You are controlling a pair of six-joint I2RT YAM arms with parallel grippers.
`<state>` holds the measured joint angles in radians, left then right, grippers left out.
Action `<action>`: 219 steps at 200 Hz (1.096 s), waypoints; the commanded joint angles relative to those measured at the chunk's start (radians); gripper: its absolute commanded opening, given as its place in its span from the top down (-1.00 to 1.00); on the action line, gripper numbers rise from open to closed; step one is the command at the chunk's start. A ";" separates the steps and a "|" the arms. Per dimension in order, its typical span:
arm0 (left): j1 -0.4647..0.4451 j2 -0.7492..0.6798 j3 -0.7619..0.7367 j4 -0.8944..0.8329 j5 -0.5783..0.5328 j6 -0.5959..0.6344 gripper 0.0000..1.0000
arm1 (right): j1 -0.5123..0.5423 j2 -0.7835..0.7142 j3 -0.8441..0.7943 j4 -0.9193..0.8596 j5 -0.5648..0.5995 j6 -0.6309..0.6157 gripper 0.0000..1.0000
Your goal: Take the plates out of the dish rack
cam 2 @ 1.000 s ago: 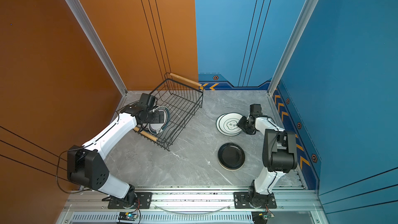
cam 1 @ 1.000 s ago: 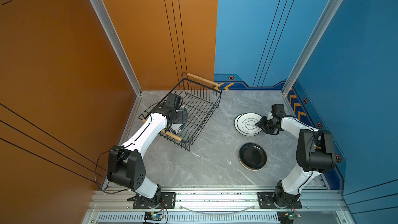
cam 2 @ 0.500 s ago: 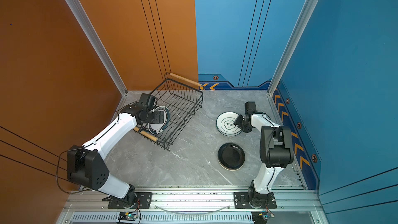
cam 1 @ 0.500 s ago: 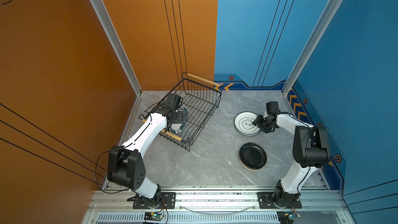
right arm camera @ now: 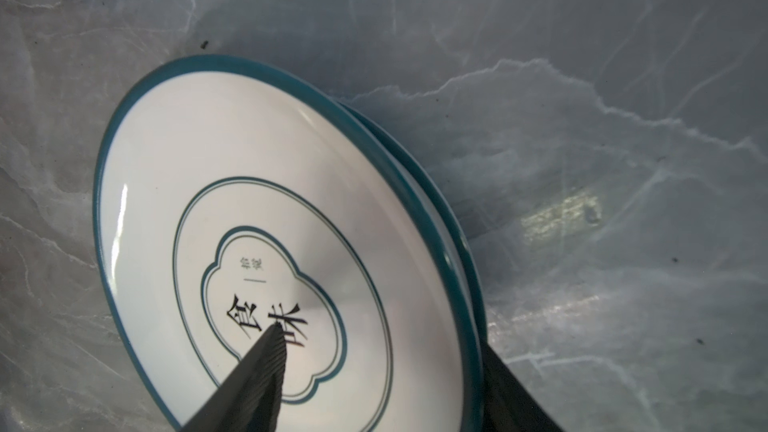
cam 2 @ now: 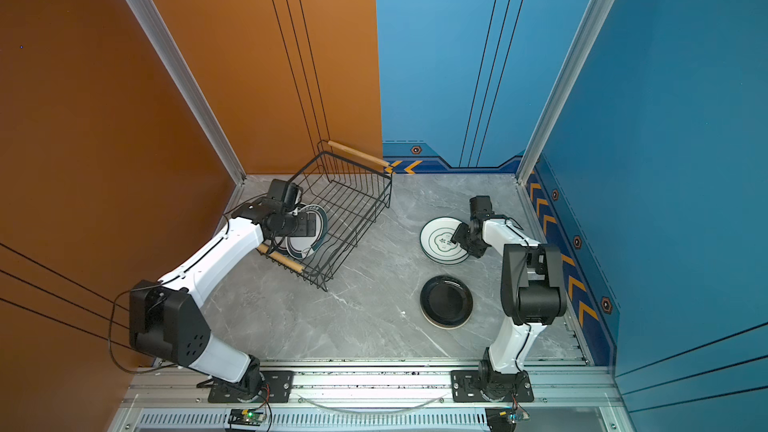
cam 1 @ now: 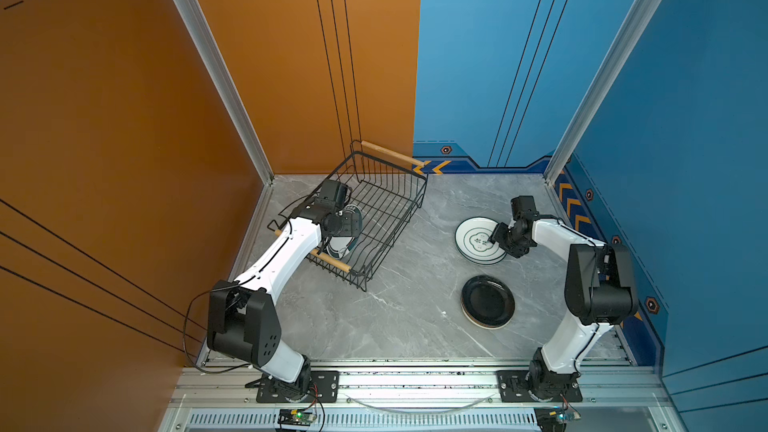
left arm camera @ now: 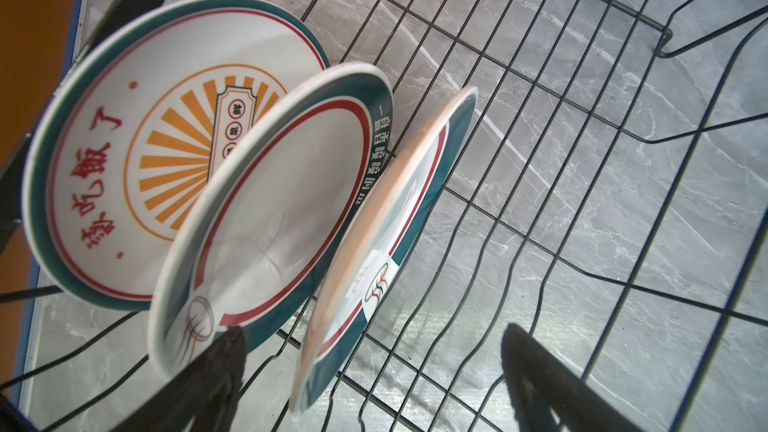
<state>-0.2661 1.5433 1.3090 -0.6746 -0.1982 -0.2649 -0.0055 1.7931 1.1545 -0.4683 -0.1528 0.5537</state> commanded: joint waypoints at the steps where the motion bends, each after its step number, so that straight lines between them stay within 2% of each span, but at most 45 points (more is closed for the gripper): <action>1: 0.011 0.015 -0.007 0.005 0.022 0.019 -0.93 | 0.006 -0.034 -0.016 -0.069 0.047 -0.014 -0.30; 96: 0.017 0.041 0.010 0.005 0.027 0.036 -0.91 | 0.006 -0.090 -0.041 -0.088 0.090 -0.018 -0.41; 158: 0.019 0.077 0.043 0.004 0.033 0.077 -0.89 | -0.002 -0.174 -0.075 -0.092 0.096 -0.032 -0.63; 166: 0.021 0.084 0.050 0.005 0.032 0.084 -0.88 | -0.002 -0.181 -0.078 -0.092 0.096 -0.033 -0.82; 192: 0.024 0.106 0.067 0.005 0.027 0.090 -0.88 | -0.002 -0.193 -0.084 -0.092 0.088 -0.037 -0.89; 197: 0.024 0.109 0.070 0.005 0.027 0.092 -0.88 | -0.002 -0.195 -0.087 -0.092 0.088 -0.039 -1.00; 219: 0.027 0.134 0.084 0.004 0.023 0.095 -0.88 | -0.002 -0.203 -0.093 -0.092 0.086 -0.039 -1.00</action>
<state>-0.2512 1.6463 1.3590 -0.6689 -0.1787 -0.1944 -0.0055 1.6211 1.0794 -0.5251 -0.0746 0.5232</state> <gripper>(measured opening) 0.942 0.997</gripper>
